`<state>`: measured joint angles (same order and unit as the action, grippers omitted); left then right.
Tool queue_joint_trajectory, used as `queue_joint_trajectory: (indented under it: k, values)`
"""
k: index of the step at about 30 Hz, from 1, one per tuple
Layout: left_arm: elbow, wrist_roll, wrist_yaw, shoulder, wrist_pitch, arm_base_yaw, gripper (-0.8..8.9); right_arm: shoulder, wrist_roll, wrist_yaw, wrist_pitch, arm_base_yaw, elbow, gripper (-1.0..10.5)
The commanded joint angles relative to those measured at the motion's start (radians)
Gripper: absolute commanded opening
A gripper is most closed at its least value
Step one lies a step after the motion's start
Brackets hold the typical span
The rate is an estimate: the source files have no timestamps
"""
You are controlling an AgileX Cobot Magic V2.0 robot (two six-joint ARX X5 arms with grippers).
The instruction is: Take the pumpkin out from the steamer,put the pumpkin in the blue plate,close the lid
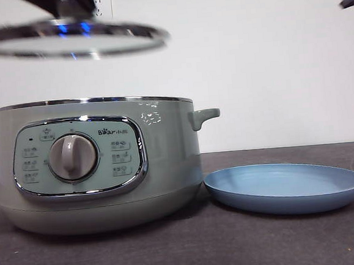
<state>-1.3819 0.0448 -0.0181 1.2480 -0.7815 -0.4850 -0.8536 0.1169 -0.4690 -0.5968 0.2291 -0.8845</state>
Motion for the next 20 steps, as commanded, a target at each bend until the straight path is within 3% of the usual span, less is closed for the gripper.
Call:
queue_joint_trajectory:
  k: [1,13,20]
  values:
    - [-0.014,0.012,-0.042,-0.071,-0.008,0.0,-0.08,-0.069,0.013,-0.002,0.013,0.064,-0.048,4.1]
    - [-0.014,0.011,-0.322,-0.319,-0.183,0.0,-0.08,-0.457,-0.051,0.017,-0.003,0.328,-0.38,4.7]
    - [-0.014,0.011,-0.468,-0.401,-0.255,0.0,-0.08,-0.723,-0.128,0.084,-0.146,0.45,-0.651,5.4]
